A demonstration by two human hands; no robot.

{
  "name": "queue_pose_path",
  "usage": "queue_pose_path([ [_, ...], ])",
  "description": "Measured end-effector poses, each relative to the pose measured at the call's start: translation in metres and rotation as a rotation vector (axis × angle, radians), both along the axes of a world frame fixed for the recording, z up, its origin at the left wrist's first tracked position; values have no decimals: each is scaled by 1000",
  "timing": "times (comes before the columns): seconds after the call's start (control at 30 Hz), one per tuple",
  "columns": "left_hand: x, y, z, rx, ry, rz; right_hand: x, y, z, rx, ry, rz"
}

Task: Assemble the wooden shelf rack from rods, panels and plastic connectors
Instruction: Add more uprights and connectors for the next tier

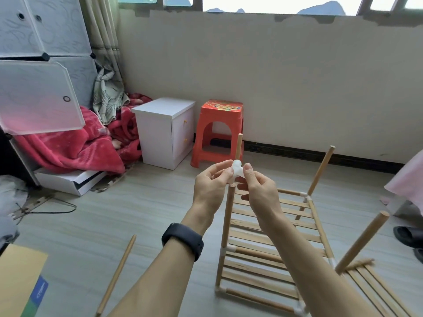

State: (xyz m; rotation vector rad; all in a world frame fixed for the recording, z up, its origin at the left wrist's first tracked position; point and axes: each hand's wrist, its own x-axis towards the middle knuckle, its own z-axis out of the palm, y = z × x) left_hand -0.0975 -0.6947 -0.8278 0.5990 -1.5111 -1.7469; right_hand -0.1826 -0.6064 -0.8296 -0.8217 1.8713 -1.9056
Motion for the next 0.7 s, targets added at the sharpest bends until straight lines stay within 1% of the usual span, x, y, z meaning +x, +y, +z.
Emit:
queue_pose_path([
  [0.13,1,-2,-9,-6,-49,18,-4,-2,-9,33,59,0],
  [0.3,1,-3,-14,55,-73,21,-9,-4,-14,34,146,-7],
  [0.47,-2,-3,-17,93,-94,16,-16,-2,-14,56,187,11],
  [0.7,-2,-3,-20,64,-149,31,-24,3,-11,161,240,92],
])
